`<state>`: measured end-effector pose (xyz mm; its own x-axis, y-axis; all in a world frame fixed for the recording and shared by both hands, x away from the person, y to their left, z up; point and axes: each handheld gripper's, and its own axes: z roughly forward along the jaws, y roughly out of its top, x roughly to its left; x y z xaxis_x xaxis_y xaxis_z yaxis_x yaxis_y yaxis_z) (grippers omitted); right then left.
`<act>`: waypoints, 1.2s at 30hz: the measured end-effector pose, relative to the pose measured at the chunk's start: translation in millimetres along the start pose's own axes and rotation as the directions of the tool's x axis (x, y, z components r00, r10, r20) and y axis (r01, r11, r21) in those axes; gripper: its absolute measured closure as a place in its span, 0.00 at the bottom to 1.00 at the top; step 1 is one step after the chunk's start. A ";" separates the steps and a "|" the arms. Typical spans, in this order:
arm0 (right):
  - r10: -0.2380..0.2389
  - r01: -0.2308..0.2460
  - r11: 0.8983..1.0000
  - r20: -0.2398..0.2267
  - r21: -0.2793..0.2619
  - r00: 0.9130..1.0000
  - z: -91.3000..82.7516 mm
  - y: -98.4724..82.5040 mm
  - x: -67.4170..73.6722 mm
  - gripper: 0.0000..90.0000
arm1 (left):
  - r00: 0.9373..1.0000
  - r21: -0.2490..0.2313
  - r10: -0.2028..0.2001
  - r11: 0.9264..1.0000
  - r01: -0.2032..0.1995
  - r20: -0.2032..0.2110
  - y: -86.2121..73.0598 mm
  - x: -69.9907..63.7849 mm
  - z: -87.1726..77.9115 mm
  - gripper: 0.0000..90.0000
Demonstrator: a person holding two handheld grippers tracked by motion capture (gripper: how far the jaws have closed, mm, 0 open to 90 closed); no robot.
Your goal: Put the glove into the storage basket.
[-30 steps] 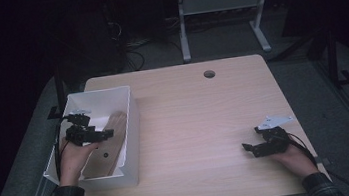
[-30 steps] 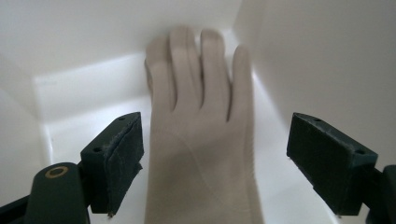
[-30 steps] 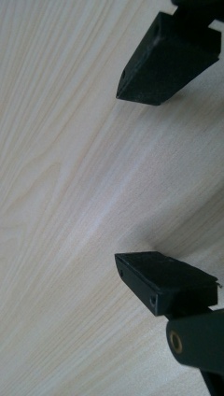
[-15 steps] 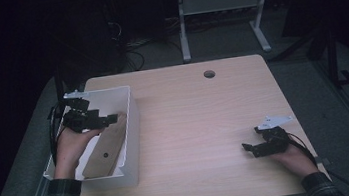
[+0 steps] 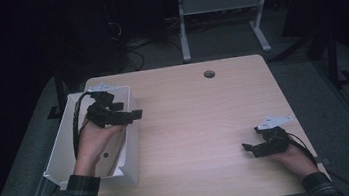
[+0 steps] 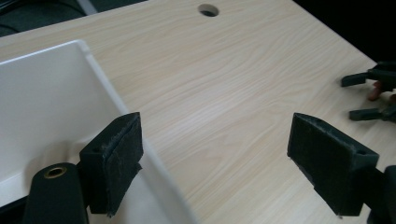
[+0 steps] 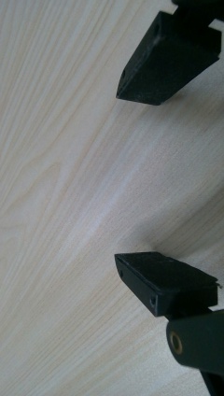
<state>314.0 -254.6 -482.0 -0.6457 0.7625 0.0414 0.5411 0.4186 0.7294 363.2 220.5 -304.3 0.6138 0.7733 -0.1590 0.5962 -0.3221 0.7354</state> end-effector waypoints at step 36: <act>-0.005 0.005 1.000 -0.005 0.000 1.000 0.0 0.0 0.3 0.19 | 0.980 0.088 0.151 0.983 -0.163 0.128 -58.8 -96.6 127.4 0.20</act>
<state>313.8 -254.3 -482.0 -0.6509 0.7580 0.0409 0.5380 0.4226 0.7294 334.8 95.3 -416.1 0.7582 0.6391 -0.1293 0.5313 -0.4905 0.6908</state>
